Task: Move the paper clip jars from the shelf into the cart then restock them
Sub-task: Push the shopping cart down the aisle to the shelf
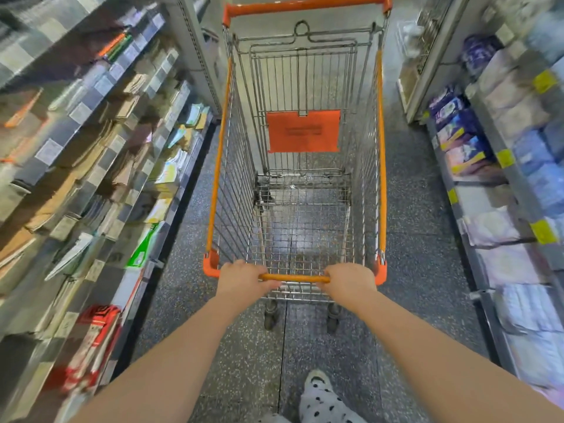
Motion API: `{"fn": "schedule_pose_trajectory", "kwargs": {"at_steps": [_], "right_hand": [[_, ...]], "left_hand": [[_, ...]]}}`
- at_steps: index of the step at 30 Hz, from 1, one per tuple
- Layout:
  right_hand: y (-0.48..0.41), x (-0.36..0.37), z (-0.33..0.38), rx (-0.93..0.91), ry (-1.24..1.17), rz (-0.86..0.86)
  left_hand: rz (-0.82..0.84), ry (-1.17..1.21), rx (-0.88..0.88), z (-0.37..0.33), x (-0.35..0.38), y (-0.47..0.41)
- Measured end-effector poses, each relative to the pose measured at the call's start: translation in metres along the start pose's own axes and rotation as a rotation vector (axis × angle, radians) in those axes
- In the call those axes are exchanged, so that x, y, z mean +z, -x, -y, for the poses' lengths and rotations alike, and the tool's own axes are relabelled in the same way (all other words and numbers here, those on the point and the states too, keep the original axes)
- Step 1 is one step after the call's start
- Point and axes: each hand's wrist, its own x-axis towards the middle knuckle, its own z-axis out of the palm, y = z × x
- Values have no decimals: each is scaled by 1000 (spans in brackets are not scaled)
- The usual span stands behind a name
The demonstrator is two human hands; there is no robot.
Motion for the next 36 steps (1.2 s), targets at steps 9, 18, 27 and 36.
{"fn": "schedule_pose_trajectory", "kwargs": {"at_steps": [9, 18, 27, 36], "right_hand": [[44, 27, 20, 27, 1, 8], [123, 85, 66, 54, -9, 19], [217, 147, 90, 51, -25, 45], [319, 210, 94, 20, 5, 42]], "left_hand": [[-39, -34, 38, 1, 21, 47], [-41, -12, 79, 20, 66, 140], [-47, 33, 0, 6, 118, 250], [-7, 50, -28, -26, 170, 357]]}}
